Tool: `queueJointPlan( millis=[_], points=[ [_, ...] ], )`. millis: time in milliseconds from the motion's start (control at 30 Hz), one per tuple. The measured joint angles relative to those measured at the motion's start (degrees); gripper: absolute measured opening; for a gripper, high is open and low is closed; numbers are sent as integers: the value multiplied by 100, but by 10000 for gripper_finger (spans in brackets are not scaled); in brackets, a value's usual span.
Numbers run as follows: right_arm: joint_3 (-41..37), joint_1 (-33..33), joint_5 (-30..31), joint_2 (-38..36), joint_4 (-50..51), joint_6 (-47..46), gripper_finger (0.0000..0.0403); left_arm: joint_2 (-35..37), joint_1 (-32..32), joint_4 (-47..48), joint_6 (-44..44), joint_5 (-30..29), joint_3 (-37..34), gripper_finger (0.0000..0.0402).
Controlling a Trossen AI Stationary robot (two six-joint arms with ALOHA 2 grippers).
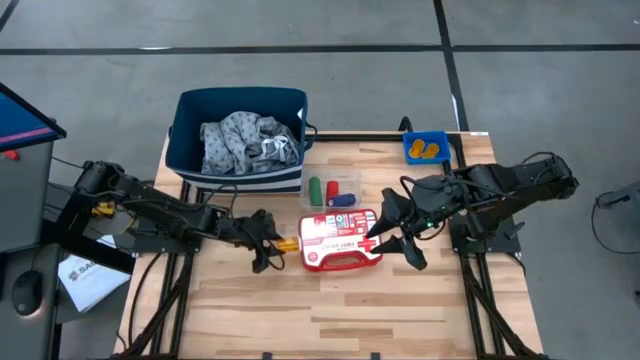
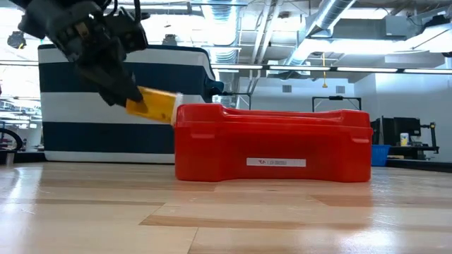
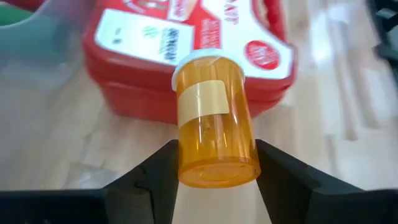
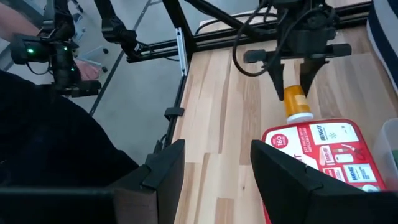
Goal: Pick & place medical supplies in basket/bin
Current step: Put the orange pill bottle into the blue bin
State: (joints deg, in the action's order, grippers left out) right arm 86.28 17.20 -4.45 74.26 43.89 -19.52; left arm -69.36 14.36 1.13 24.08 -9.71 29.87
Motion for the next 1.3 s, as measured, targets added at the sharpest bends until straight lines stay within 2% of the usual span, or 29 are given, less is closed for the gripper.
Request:
queueJointPlan(
  millis=[200, 533, 700, 900, 1067, 1300],
  points=[
    [0, 160, 188, 0, -21, 79, 179, 395, 224, -42, 283, -57, 93, 184],
    [-1, 307, 748, 329, -439, 1240, 186, 1183, 283, -1323, 378, -353, 99, 179],
    [-4, 219, 749, 695, -942, 1966, 212, 1200, 283, -1764, 520, -394, 98, 186],
    [0, -32, 760, 1043, -1597, 2239, 240, 1200, 284, -2185, 675, -392, 98, 181],
    [3, -250, 767, 1274, -2136, 2488, 245, 1200, 294, -2408, 690, -383, 98, 185],
    [-4, -551, 748, 1403, -2275, 2600, 245, 1200, 294, -2469, 792, -350, 96, 181]
  ],
)
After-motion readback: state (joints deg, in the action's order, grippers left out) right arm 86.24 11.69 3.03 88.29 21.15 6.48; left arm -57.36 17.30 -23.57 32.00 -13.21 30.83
